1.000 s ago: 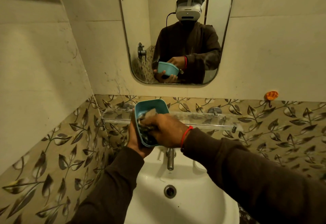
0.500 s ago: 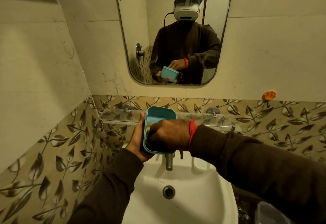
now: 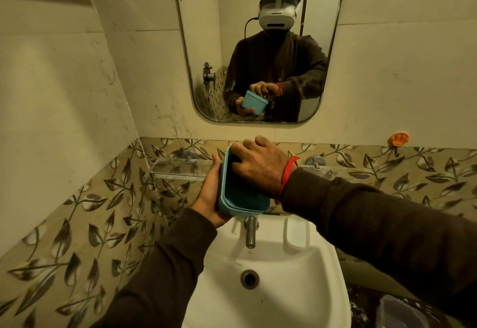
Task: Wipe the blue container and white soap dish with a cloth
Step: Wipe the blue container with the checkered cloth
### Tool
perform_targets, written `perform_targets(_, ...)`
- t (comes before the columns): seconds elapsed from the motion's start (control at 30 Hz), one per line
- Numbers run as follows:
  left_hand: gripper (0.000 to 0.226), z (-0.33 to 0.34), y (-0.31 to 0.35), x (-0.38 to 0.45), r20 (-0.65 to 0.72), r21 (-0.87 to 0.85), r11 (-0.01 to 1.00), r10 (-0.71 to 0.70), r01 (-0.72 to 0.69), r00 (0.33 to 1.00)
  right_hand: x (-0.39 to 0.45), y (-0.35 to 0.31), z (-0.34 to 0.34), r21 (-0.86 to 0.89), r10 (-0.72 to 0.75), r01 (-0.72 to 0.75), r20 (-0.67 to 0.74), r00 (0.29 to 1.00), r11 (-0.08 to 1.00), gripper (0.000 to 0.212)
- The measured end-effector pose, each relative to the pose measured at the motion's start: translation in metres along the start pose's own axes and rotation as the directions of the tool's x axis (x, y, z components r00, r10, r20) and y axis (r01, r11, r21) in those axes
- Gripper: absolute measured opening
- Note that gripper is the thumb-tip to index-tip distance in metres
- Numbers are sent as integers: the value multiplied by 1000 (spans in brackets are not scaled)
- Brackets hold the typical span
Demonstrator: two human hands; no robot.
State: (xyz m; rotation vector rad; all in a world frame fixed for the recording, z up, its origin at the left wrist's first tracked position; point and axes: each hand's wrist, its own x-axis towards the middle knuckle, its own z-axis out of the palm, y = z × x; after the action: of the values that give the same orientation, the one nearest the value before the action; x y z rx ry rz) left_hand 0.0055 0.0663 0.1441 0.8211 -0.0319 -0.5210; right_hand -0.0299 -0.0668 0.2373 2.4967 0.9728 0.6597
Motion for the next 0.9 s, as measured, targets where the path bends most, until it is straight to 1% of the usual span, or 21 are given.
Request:
perform_targets(0.07, 70, -2, -2, 1, 3, 56, 997, 44, -44, 999, 0, -5, 0, -17, 55, -54, 36, 998, 998, 37)
perform_targets(0.1, 70, -4, -5, 2, 6, 80, 995, 57, -58, 998, -1, -7, 0, -20, 60, -59, 53, 997, 998, 35)
perform_targets(0.2, 72, -6, -11, 1, -11, 112, 991, 76, -74, 997, -11, -13, 3, 29, 31, -34, 95, 995, 999, 39)
perform_targets(0.3, 83, -7, -4, 1, 0, 93, 992, 84, -84, 996, -25, -26, 8, 73, -15, 6, 121, 993, 997, 43)
perform_targets(0.4, 89, -5, -2, 4, 9, 108, 990, 84, -85, 996, -33, -34, 6, 221, -21, -13, 147, 989, 975, 36)
perform_targets(0.43, 88, -5, -4, 5, 2, 114, 990, 87, -87, 996, -34, -33, 4, 307, -13, -38, 162, 987, 951, 33)
perform_targets(0.47, 88, -6, -6, 5, -8, 112, 990, 89, -88, 996, -36, -33, 1, 419, -2, -77, 183, 983, 905, 30)
perform_targets(0.5, 88, -8, -7, 5, -16, 103, 991, 92, -90, 996, -37, -33, -3, 543, 20, -132, 206, 978, 829, 28)
perform_targets(0.53, 87, -9, -9, 4, -20, 86, 991, 100, -98, 995, -38, -33, -7, 661, 56, -196, 226, 972, 725, 24)
perform_targets(0.57, 86, -9, -10, 3, -15, 61, 992, 114, -113, 993, -38, -33, -10, 760, 109, -262, 246, 963, 596, 21)
perform_targets(0.63, 82, -7, -11, 2, 24, 2, 988, 152, -152, 988, -37, -32, -17, 885, 236, -354, 291, 927, 302, 16)
perform_targets(0.7, 80, -4, -11, 2, 65, -41, 984, 175, -173, 982, -33, -31, -21, 925, 368, -380, 361, 857, -22, 18)
perform_targets(0.73, 79, -2, -9, 0, 79, -56, 983, 180, -176, 980, -30, -31, -22, 912, 439, -365, 410, 800, -187, 20)
perform_targets(0.77, 79, -1, -8, -1, 84, -67, 982, 181, -176, 980, -27, -30, -22, 883, 507, -332, 464, 727, -333, 21)
perform_targets(0.8, 80, 1, -6, -2, 80, -69, 982, 179, -174, 980, -23, -29, -21, 846, 563, -284, 517, 645, -452, 21)
perform_targets(0.87, 80, 7, -5, -3, 45, -68, 982, 181, -178, 982, -13, -28, -21, 753, 609, -157, 620, 494, -639, 25)
perform_targets(0.9, 79, 10, -6, -3, 19, -76, 979, 189, -187, 982, -8, -28, -22, 710, 612, -79, 654, 445, -700, 29)
